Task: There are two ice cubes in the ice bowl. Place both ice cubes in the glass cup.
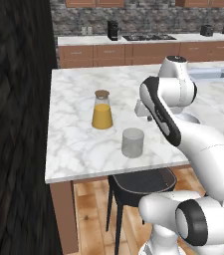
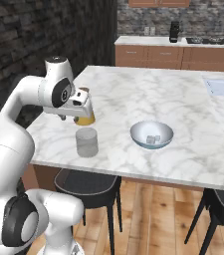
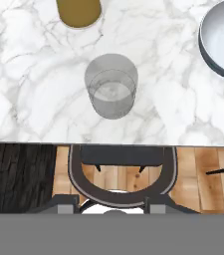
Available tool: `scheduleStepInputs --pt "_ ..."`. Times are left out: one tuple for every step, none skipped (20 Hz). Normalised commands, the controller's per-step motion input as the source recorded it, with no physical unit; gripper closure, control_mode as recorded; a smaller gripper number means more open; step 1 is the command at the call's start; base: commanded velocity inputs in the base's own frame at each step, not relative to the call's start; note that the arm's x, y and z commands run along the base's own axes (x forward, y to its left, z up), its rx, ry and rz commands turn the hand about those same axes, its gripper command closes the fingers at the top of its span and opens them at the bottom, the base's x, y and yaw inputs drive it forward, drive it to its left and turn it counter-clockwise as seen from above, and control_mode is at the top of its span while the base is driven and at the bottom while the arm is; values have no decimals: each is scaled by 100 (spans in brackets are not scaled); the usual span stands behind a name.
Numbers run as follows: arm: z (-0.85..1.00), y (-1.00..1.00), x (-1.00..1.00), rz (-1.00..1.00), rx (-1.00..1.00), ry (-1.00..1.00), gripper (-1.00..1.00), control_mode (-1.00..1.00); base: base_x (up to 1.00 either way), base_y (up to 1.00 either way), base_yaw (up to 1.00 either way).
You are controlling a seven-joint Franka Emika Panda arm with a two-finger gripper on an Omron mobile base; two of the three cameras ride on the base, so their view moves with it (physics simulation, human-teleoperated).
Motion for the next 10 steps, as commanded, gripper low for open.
scheduleStepInputs --pt "0 -2 0 0 0 0 -100 -100 0 0 0" --pt "0 -9 0 -1 0 1 -100 -100 0 0 0" --pt "0 -23 -6 -1 0 1 -100 -100 0 0 0" --pt "0 -39 -19 -3 1 0 -100 -100 0 0 0" --pt "0 -42 -20 -3 0 0 -100 -100 0 0 0" --pt "0 -35 -15 -3 0 0 -100 -100 0 0 0" --pt "0 -26 -11 -6 0 2 -100 -100 0 0 0" --pt "0 -47 -20 -6 0 2 -100 -100 0 0 0" --pt "0 -66 -18 -9 0 0 -100 -100 0 0 0" --pt "0 -70 -8 -11 0 0 -100 -100 0 0 0"
